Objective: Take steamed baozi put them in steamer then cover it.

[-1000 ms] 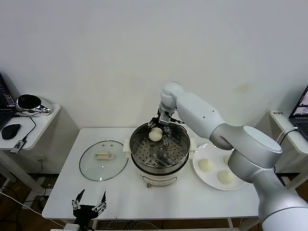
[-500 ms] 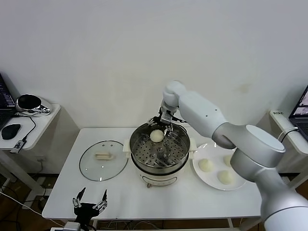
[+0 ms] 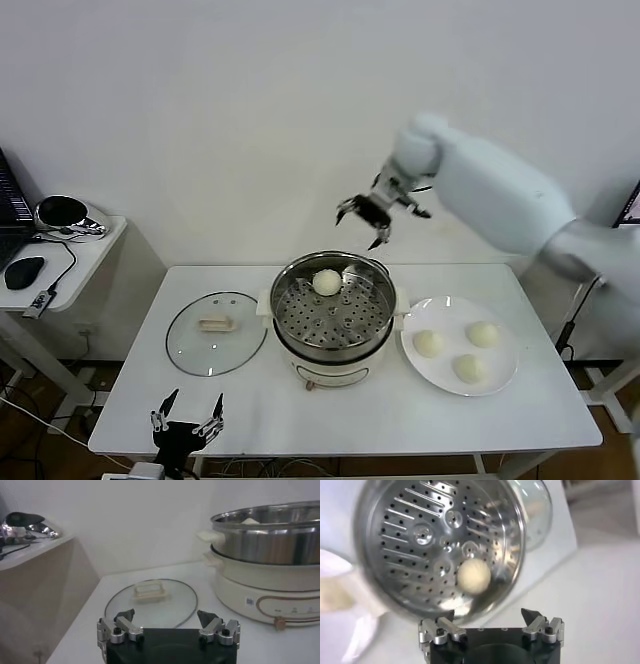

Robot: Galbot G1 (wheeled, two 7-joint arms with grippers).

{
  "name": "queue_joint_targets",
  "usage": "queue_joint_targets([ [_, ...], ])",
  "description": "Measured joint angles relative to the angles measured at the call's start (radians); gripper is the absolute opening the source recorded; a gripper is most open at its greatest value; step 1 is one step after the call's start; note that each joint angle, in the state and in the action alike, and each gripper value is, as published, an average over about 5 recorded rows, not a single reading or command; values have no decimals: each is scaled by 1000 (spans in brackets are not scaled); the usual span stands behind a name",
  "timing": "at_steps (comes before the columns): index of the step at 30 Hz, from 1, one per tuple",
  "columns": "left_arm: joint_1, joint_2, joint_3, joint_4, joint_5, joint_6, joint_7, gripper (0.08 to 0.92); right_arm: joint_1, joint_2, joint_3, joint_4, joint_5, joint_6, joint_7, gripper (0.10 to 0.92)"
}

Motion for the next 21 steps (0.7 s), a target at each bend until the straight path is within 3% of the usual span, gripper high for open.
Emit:
queue_joint_targets([
  [9, 28, 9, 15, -34, -4, 3, 3, 823, -49, -232, -16, 160, 49, -337, -24, 823],
  [21, 73, 0, 30, -54, 23, 2, 3, 823, -317, -313, 116, 222, -22, -491, 3, 823],
])
